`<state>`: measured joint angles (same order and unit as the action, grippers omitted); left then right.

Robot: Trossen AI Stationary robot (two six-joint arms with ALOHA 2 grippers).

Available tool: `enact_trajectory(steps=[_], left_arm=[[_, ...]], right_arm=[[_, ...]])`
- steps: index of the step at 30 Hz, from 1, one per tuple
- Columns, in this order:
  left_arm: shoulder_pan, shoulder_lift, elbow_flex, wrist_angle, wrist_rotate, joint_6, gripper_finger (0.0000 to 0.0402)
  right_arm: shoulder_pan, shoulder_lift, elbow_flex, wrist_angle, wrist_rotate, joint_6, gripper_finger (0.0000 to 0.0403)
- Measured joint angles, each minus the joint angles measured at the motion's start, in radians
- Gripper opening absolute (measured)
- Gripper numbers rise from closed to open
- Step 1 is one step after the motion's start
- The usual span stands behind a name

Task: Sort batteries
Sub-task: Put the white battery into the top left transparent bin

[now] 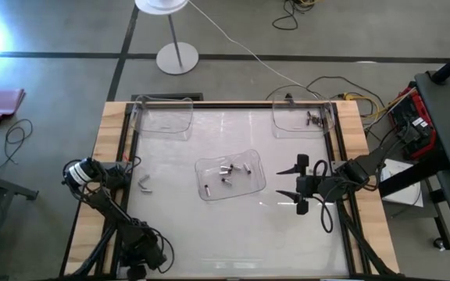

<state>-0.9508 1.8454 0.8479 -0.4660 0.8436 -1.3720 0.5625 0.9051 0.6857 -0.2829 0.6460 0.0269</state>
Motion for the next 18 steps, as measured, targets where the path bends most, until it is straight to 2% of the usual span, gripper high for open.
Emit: enact_trajectory(steps=[4, 10, 12, 14, 18], left_arm=[[0.039, -0.041, 0.015, -0.071, -0.103, 0.000, 0.0000], [0.086, -0.123, 0.096, -0.248, -0.328, -0.012, 0.0000], [0.086, -0.134, 0.124, -0.263, -0.360, -0.018, 0.0000], [0.074, -0.131, 0.137, -0.262, -0.326, -0.014, 0.0000], [0.039, -0.094, 0.139, -0.228, -0.119, -0.014, 0.0000]], right_arm=[[0.000, 0.000, 0.000, 0.001, 0.000, -0.001, 0.0267], [0.000, 0.000, 0.000, 0.005, 0.000, -0.003, 0.0257], [0.000, 0.000, 0.000, 0.005, 0.000, -0.002, 0.0254], [0.000, 0.000, 0.000, 0.004, 0.000, -0.003, 0.0251], [0.000, 0.000, -0.001, 0.005, 0.000, -0.004, 0.0254]])
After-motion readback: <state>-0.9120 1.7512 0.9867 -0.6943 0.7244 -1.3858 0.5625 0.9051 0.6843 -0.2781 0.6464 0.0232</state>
